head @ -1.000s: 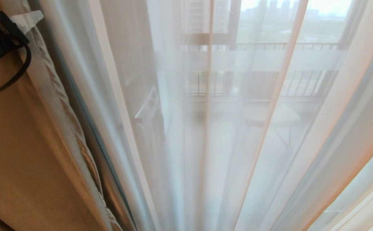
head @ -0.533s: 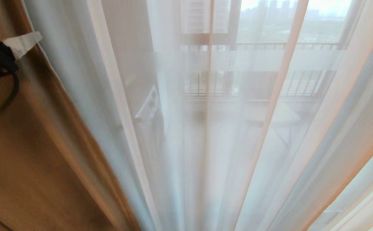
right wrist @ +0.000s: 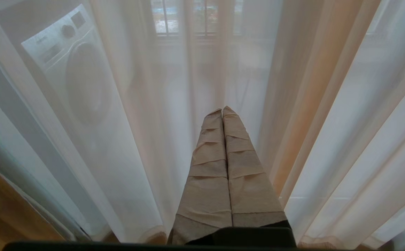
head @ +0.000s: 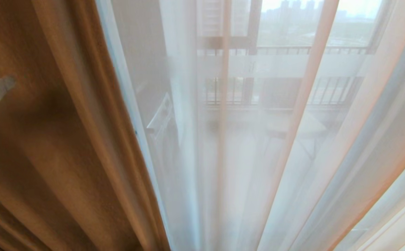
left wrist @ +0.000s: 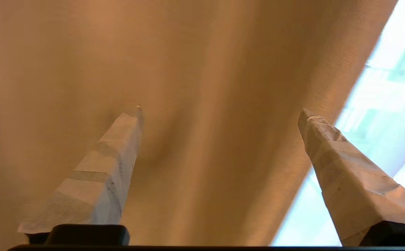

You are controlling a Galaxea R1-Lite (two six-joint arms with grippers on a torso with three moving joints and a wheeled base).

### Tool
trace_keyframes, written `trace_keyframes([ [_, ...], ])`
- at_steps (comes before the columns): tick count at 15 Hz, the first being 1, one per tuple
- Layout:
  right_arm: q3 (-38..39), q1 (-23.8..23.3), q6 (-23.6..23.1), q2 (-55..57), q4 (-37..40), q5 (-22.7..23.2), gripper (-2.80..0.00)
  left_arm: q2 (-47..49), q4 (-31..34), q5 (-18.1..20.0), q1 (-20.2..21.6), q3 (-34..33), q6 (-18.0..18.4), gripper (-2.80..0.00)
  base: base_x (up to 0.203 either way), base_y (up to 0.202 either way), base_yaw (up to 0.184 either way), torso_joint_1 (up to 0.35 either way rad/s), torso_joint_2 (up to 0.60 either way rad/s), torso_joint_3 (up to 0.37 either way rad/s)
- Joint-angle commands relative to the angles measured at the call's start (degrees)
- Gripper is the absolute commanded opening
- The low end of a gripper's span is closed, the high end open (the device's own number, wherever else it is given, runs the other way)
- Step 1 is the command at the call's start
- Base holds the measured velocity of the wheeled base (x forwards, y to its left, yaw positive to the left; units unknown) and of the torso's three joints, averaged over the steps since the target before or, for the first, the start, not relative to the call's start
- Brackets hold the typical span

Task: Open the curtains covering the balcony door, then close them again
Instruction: Close the outer curtains on both sides

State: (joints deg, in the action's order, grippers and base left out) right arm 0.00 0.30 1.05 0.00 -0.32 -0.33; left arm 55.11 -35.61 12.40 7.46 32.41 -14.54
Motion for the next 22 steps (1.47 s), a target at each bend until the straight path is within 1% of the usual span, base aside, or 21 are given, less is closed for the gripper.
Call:
trace_keyframes([
  [1,0.0,0.05,0.01,0.0,-0.04,-0.02,-2.8,-2.47,0.01,0.08,0.01,-0.51,0.03,0.0,0.0,0.0,0.0,0.0,0.0,0.0],
  [3,0.0,0.05,0.01,0.05,-0.04,-0.02,-2.8,-3.36,1.7,0.08,0.01,-0.58,0.05,0.0,0.0,0.0,0.0,0.0,0.0,0.0],
  [4,0.0,0.05,0.01,0.0,-0.04,-0.02,-2.8,-3.43,1.95,0.08,0.01,-0.6,0.12,-2.8,0.0,0.0,0.0,0.0,0.0,0.0],
  [7,0.0,0.05,0.01,0.0,-0.04,-0.02,-2.8,-3.43,1.42,0.26,-0.25,-1.3,0.22,-2.8,0.0,0.0,0.0,0.0,0.0,0.0],
  [10,0.0,0.03,0.01,0.0,-0.04,-0.02,-2.8,-4.13,2.25,0.08,-0.17,-1.68,1.34,-2.8,0.0,0.0,0.0,0.0,0.0,0.0],
  [12,0.0,0.04,0.01,0.0,-0.04,-0.02,-2.8,-6.32,3.87,0.08,-0.12,-3.66,2.53,-2.8,0.0,0.0,0.0,0.0,0.0,0.0],
  [14,0.0,0.05,0.01,0.0,-0.04,-0.02,-2.8,-9.02,6.83,0.1,-0.08,-5.78,3.52,-2.8,0.0,0.0,0.0,0.0,0.0,0.0],
  [17,0.0,0.05,0.01,0.05,-0.04,-0.02,-2.8,-14.1,13.8,0.08,0.13,-8.59,4.99,-2.8,0.0,0.0,0.0,0.0,0.0,0.0],
  [19,0.0,0.05,0.01,0.0,-0.04,-0.02,-2.8,-16.84,17.76,0.07,0.5,-11.55,8.0,-2.8,0.0,0.0,0.0,0.0,0.0,0.0],
  [21,0.0,0.05,0.01,0.0,-0.04,-0.02,-2.8,-20.14,19.33,-0.36,0.38,-15.63,9.81,-2.8,0.0,0.0,0.0,0.0,0.0,0.0],
  [22,0.0,0.05,0.01,0.0,-0.04,-0.02,-2.8,-22.06,19.7,-1.6,-0.09,-18.48,10.91,-2.8,0.0,0.0,0.0,0.0,0.0,0.0],
])
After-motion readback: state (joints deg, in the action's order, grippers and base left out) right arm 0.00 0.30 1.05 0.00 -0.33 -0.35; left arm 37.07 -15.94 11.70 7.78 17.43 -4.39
